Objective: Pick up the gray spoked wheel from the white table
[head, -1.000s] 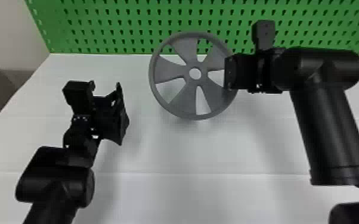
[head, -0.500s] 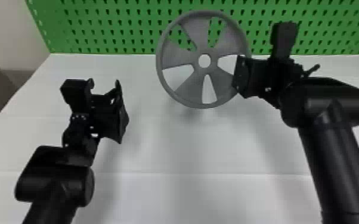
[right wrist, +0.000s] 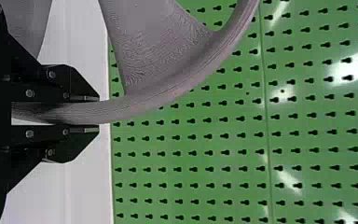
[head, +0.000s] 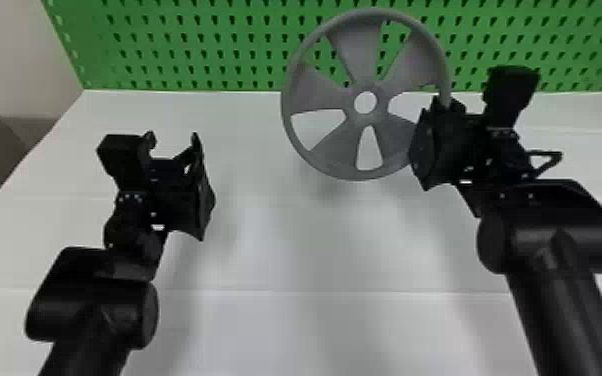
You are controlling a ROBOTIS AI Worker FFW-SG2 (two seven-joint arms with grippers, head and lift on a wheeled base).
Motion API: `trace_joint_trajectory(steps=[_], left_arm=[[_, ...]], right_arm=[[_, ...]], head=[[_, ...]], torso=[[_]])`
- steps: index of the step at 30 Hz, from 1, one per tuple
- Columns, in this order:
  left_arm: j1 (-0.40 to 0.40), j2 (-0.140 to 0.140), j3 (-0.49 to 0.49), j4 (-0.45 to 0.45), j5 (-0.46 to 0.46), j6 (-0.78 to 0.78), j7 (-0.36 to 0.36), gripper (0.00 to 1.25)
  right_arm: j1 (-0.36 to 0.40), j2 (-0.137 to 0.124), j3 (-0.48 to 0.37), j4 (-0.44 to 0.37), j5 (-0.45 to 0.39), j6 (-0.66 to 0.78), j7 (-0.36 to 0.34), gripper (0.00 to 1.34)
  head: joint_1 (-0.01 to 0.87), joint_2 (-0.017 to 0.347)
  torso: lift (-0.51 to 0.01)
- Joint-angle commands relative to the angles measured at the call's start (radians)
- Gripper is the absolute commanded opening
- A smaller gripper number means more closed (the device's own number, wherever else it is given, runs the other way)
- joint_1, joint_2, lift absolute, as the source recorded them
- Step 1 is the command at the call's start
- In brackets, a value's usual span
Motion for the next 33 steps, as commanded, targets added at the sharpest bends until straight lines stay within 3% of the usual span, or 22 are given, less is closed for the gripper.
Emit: trace_joint_trajectory(steps=[1, 6, 16, 26, 33], left_arm=[[0.004, -0.004, 0.001, 0.0, 0.006, -0.013, 0.0, 0.77], [0.007, -0.009, 0.002, -0.005, 0.007, -0.019, 0.0, 0.77], [0.019, -0.012, 0.007, -0.015, 0.021, -0.025, 0.0, 0.77], [0.024, -0.013, 0.01, -0.017, 0.038, -0.039, 0.0, 0.77], [0.027, -0.013, 0.013, -0.017, 0.039, -0.042, 0.0, 0.77]], right_arm=[[0.038, 0.002, -0.004, 0.0, 0.019, -0.101, 0.001, 0.16], [0.084, -0.003, -0.005, 0.0, 0.035, -0.209, 0.003, 0.15], [0.141, 0.026, -0.039, 0.032, 0.073, -0.396, 0.003, 0.15], [0.181, 0.032, -0.042, 0.098, 0.074, -0.562, 0.003, 0.15], [0.201, 0.036, -0.045, 0.101, 0.087, -0.568, 0.001, 0.15]], head=[[0.782, 0.057], [0.782, 0.057], [0.782, 0.057], [0.782, 0.057], [0.782, 0.057]], torso=[[-0.097], [-0.097], [-0.097], [-0.097], [-0.097]])
